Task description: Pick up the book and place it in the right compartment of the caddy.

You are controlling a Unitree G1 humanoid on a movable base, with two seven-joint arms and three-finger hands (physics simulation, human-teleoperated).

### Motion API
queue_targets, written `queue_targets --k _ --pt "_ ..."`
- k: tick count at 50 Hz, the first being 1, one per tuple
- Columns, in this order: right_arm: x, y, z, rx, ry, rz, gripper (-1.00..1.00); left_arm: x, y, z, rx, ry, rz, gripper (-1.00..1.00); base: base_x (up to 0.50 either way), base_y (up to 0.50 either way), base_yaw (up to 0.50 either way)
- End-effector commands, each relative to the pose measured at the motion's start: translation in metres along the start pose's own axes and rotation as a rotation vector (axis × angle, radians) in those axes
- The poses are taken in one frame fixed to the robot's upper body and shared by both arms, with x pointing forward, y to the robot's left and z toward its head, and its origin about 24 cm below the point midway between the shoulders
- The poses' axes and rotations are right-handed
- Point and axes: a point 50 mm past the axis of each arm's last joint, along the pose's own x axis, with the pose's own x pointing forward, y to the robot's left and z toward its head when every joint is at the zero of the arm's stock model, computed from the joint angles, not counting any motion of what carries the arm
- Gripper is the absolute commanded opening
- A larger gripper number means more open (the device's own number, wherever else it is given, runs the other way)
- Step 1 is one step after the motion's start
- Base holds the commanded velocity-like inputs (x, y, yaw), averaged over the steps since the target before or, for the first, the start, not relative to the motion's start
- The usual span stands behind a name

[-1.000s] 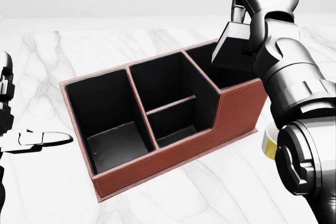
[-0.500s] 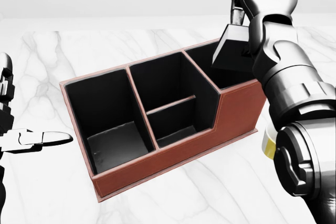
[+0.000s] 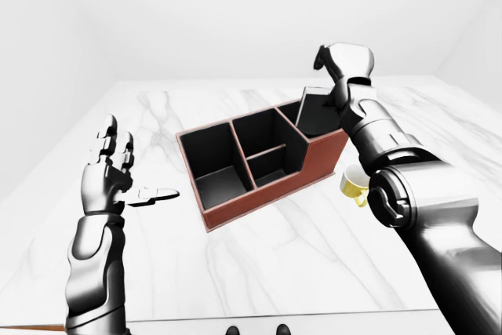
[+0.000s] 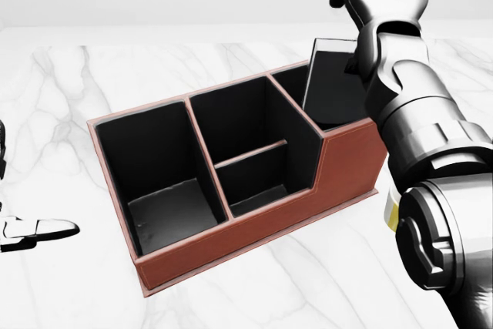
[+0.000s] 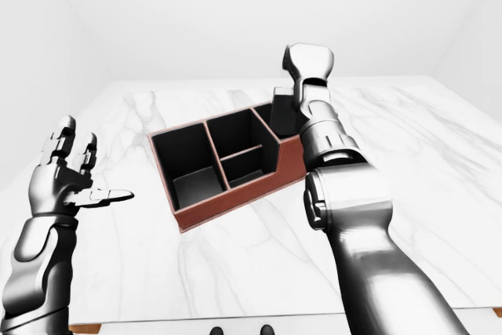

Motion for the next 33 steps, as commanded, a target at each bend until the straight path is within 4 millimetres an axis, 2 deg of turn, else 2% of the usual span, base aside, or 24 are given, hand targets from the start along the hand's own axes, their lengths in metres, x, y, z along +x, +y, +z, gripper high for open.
queue_targets --k 1,33 --pt "0.0002 -0.0024 0.0025 -0.024 -0.014 -0.032 1.00 -0.0173 0.0292 -0.0174 -0.003 0.094 0.026 1.00 0.00 0.00 0.00" --pt "0.0001 -0.0004 0.0024 0.009 -0.005 0.003 1.00 -0.0122 0.0209 -0.0209 -0.006 0.103 -0.003 1.00 0.00 0.00 0.00"
